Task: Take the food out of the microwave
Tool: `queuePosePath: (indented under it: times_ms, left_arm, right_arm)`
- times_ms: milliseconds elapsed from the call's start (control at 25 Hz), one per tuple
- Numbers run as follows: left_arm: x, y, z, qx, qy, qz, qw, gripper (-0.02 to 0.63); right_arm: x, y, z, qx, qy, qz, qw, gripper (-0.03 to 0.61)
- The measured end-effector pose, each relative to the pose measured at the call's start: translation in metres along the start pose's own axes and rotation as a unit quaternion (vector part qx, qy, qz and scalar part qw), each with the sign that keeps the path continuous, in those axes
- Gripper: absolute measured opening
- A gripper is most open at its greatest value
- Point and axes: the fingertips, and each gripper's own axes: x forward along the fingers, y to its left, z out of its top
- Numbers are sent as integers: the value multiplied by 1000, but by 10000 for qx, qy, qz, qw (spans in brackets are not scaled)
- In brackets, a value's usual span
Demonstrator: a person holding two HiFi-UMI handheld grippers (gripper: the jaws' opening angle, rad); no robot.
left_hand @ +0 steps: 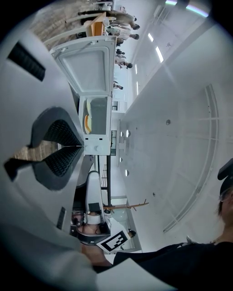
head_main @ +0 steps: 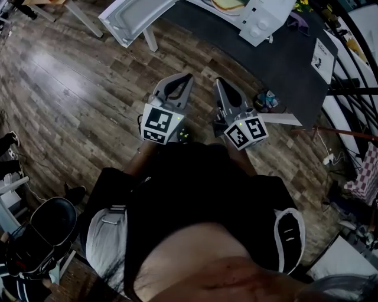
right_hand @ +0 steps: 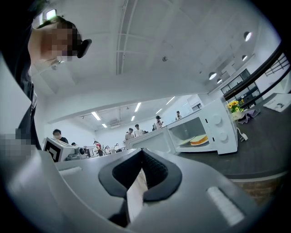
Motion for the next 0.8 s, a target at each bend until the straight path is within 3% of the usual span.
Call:
queuePosePath:
  times_ms: [800]
  left_arm:
    - [14,35,-6,-215,66,112,9997,7]
  right_arm:
    - [36,-16,4,64,102,16,9999,0]
